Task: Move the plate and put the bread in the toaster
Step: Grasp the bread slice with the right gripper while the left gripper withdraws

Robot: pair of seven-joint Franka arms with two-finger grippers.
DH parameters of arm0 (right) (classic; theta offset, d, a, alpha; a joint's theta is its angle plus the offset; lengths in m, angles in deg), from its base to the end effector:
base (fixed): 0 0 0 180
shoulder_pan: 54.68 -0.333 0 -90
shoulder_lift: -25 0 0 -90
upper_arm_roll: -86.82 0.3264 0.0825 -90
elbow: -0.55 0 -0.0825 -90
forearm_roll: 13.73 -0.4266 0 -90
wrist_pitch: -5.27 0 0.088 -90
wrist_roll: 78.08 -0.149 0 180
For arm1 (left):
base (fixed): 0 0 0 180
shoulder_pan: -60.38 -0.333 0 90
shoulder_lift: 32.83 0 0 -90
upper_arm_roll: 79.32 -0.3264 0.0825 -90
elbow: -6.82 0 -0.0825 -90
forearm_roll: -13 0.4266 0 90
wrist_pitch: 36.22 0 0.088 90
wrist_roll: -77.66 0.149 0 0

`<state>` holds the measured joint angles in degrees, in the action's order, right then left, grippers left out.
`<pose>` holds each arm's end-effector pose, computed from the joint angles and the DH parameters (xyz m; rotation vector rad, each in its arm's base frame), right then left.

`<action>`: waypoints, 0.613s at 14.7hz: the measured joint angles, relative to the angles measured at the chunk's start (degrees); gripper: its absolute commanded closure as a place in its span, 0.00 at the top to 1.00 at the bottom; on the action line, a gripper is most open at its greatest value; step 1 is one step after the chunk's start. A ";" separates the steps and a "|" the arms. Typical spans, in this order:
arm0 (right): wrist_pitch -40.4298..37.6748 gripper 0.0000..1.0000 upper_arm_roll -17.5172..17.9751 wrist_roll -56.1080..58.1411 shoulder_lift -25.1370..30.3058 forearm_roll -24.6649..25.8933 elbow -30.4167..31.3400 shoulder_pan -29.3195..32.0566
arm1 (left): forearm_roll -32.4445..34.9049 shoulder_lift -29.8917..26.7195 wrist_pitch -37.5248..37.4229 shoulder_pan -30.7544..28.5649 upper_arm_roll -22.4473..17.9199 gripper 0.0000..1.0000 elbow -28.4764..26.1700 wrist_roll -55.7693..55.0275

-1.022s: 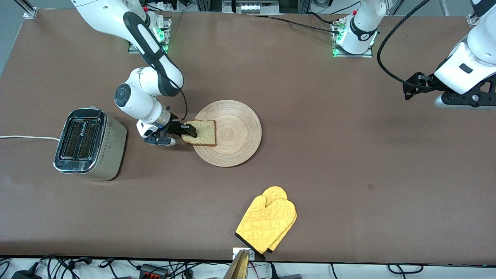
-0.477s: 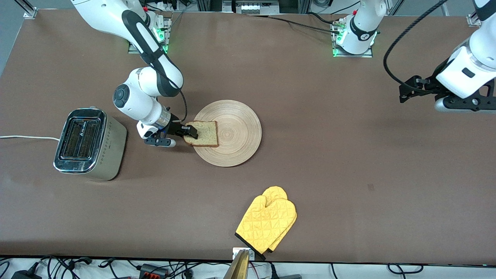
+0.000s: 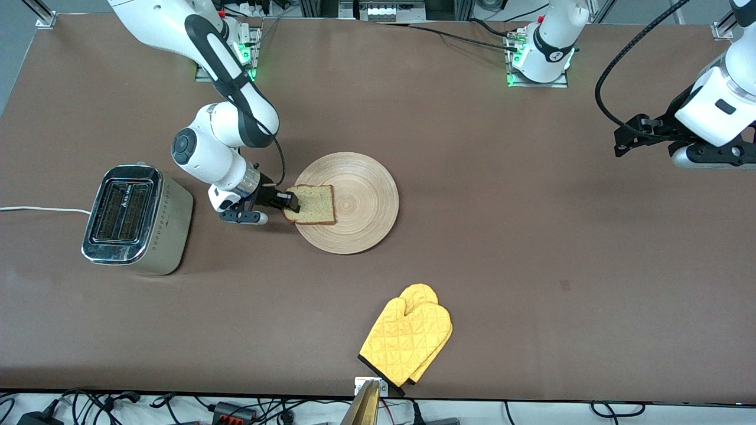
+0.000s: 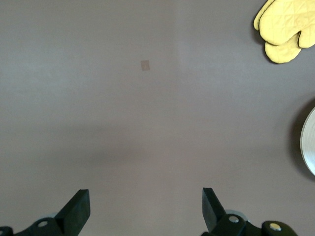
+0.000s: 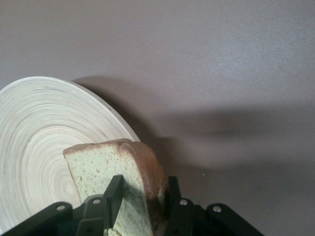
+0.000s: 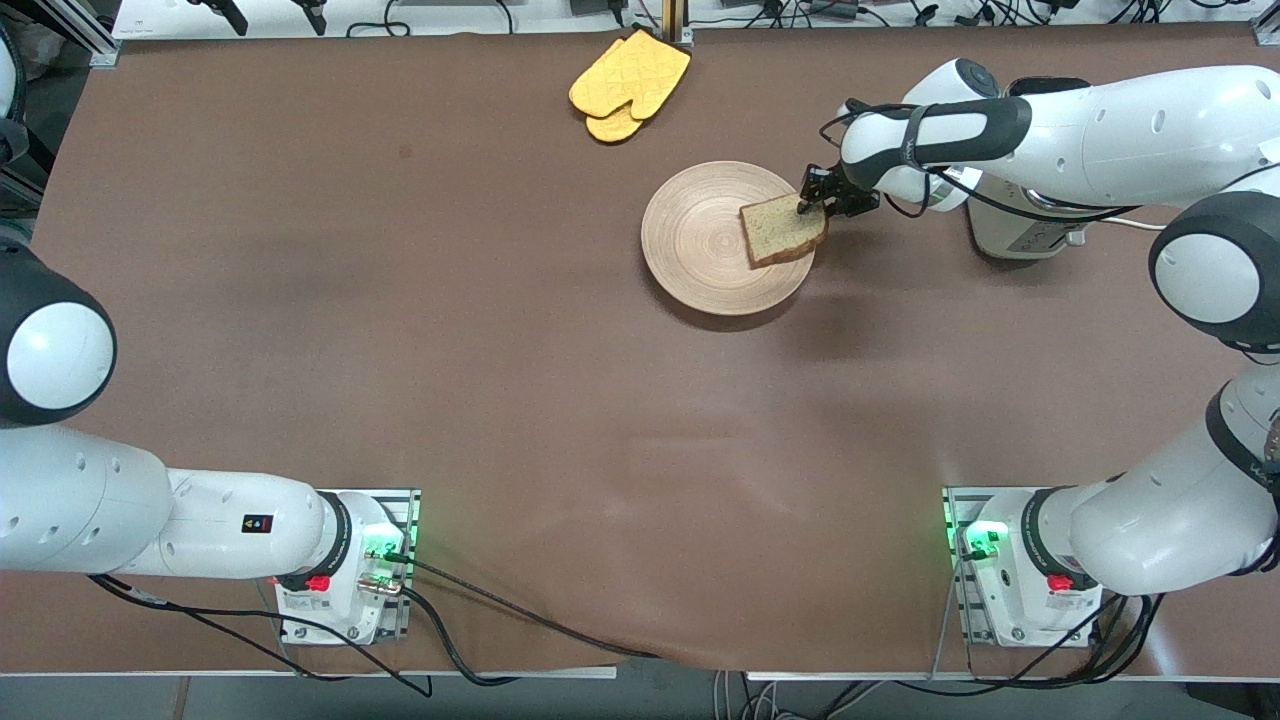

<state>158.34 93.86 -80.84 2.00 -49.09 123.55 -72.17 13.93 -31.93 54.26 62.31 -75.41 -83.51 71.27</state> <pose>0.5610 0.2518 0.1571 -2.7597 0.2371 -0.0320 0.5991 -0.0586 0.5813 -3.1250 -0.0146 0.0178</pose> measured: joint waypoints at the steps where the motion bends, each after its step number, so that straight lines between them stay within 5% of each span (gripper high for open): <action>1: -0.01 0.30 0.00 0.00 0.21 0.00 -0.01 0.00 | 0.00 -1.28 0.93 0.00 -0.06 1.00 -1.79 0.13; 3: -0.71 0.25 -0.02 -0.07 0.60 -0.05 -0.09 0.04 | 0.02 -2.97 1.80 -0.19 -0.16 1.00 -3.94 0.36; 7: -5.95 0.00 -0.50 -1.23 1.98 -0.22 -2.29 0.40 | 0.02 -3.43 1.84 -0.62 -0.15 1.00 -4.45 0.80; 9: -8.18 0.00 -0.64 -2.06 3.00 -0.23 -3.33 0.88 | 0.02 -3.11 1.35 -0.62 -0.12 1.00 -3.75 1.00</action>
<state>150.17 93.22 -82.90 5.00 -49.32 120.21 -71.29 13.96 -35.04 55.61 61.69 -75.53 -87.26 72.26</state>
